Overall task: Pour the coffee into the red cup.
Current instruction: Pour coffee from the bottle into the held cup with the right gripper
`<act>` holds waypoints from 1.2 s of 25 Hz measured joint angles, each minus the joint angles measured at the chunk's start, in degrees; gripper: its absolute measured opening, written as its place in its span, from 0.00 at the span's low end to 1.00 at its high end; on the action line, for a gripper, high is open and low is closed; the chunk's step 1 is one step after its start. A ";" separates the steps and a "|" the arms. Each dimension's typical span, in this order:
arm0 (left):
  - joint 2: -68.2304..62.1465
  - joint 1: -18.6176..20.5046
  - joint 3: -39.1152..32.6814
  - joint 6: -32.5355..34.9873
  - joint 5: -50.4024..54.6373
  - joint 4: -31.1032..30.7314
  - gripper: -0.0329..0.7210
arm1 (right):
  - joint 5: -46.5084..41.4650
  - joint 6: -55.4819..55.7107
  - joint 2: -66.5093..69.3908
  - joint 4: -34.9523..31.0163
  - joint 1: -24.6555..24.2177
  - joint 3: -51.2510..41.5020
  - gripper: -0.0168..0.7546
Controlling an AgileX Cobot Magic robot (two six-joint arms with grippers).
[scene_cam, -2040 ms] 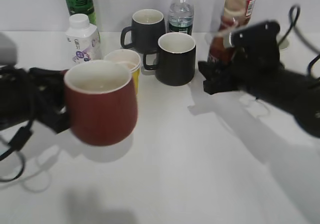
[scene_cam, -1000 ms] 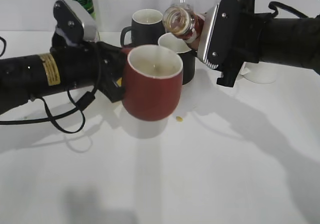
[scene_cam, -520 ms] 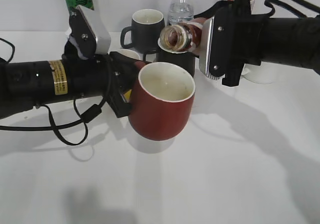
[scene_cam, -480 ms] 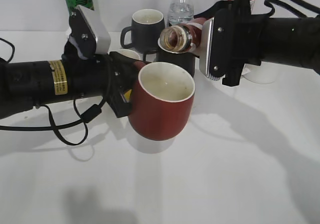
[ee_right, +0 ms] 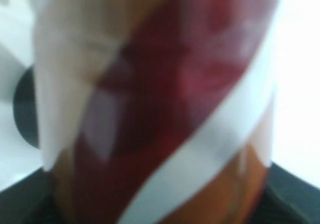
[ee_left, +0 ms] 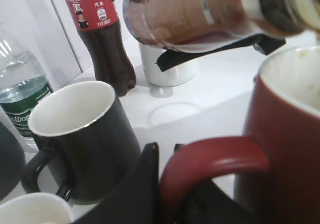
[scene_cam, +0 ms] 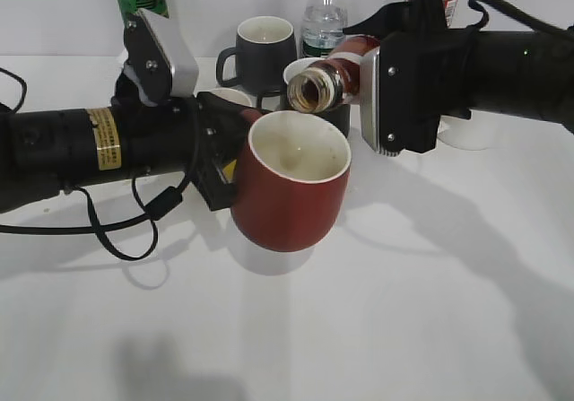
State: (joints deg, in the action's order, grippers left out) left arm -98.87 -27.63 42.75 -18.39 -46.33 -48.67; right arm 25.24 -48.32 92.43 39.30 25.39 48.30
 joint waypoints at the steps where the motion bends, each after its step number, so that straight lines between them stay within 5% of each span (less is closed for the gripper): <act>1: 0.00 0.00 0.00 0.00 0.00 0.00 0.12 | 0.05 -0.83 0.00 0.00 0.00 0.02 0.67; 30: 0.00 0.00 0.00 0.00 -1.53 -3.13 0.12 | 3.06 -16.05 0.00 -4.77 0.00 0.06 0.67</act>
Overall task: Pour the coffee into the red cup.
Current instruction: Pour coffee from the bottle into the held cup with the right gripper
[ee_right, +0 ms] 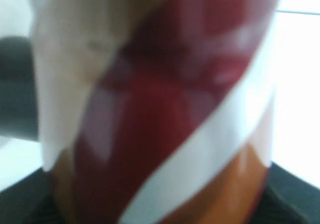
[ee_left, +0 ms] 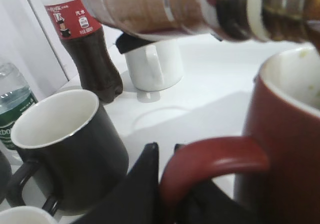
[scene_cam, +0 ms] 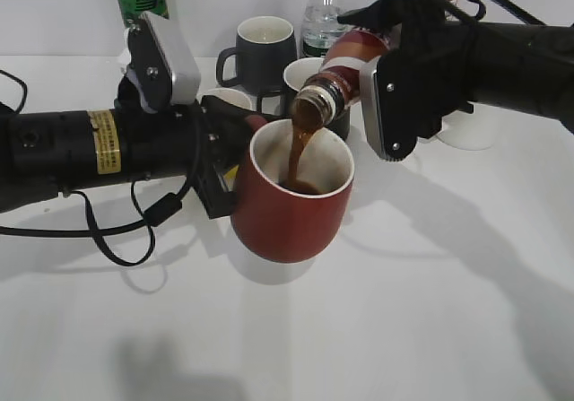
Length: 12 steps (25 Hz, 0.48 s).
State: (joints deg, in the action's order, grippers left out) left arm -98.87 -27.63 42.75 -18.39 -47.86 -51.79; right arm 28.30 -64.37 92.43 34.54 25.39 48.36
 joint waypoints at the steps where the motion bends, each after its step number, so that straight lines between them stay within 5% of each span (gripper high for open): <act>1: 0.00 0.00 0.00 0.00 0.00 0.00 0.12 | 0.15 -0.66 0.00 -0.73 0.00 0.00 0.67; 12: 0.00 0.00 0.00 0.00 0.00 -0.09 0.12 | 2.31 -7.07 0.00 -4.45 0.00 0.00 0.67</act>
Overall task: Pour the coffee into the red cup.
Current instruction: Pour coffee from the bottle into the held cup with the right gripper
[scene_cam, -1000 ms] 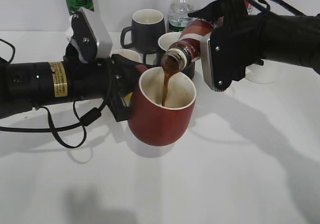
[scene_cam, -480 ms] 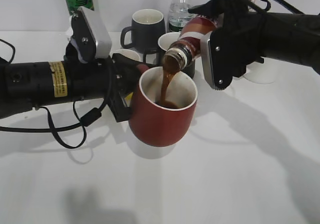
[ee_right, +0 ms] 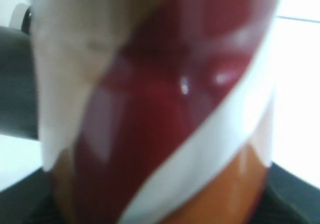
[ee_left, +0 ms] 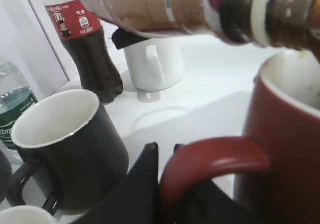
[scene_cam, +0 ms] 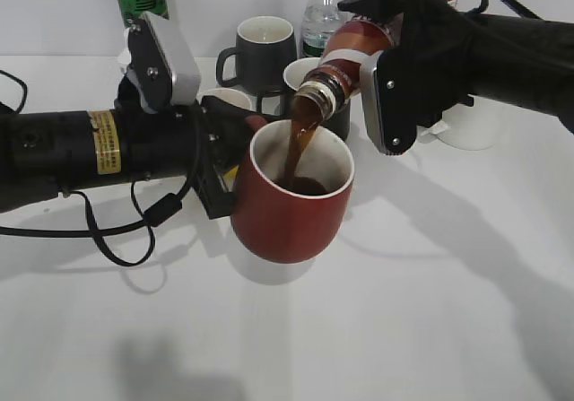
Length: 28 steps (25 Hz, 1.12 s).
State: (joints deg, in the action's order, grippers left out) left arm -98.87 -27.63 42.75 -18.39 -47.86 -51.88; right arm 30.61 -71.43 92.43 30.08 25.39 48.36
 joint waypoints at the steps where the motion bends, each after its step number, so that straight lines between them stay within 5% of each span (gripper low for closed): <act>1: 0.00 0.00 0.00 0.00 0.00 0.00 0.12 | 0.01 -0.22 0.00 -0.07 0.00 0.00 0.67; 28: 0.00 0.00 0.00 0.05 0.07 0.38 0.12 | 2.49 -3.97 -0.06 -4.23 0.00 0.00 0.67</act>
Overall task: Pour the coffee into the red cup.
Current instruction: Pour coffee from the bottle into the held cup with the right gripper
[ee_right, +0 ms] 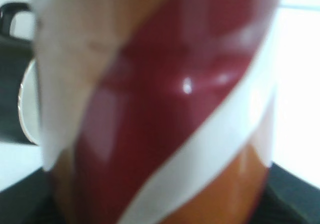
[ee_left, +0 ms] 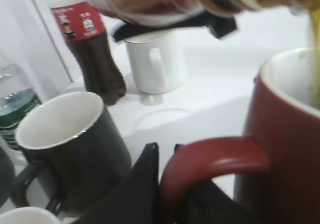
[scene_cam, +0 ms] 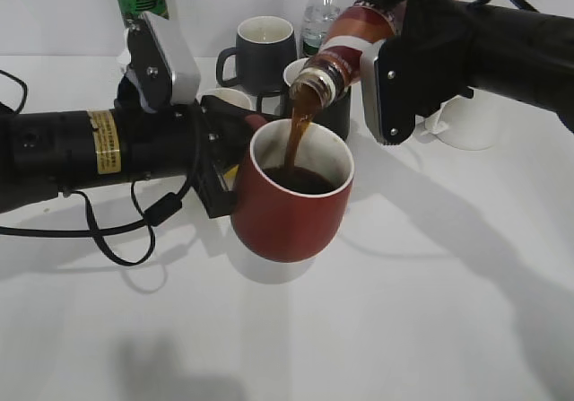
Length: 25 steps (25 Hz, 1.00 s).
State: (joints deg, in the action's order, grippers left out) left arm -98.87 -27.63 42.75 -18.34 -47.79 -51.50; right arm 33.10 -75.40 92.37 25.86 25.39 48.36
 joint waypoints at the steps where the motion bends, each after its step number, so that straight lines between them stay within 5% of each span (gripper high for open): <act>1: 0.00 0.00 0.00 0.00 -0.13 0.00 0.12 | 0.00 0.62 0.00 -0.04 0.00 0.00 0.67; 11: 0.00 0.00 0.00 0.00 -1.28 2.64 0.12 | -4.44 10.49 0.00 -0.24 0.00 0.06 0.67; 25: 3.33 0.29 -2.64 0.05 -2.05 11.96 0.12 | -0.89 49.72 0.00 -0.72 0.00 0.06 0.67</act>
State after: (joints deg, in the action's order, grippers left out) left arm -95.54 -27.34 40.11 -18.29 -49.84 -39.54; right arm 32.21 -25.68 92.37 25.14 25.39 48.42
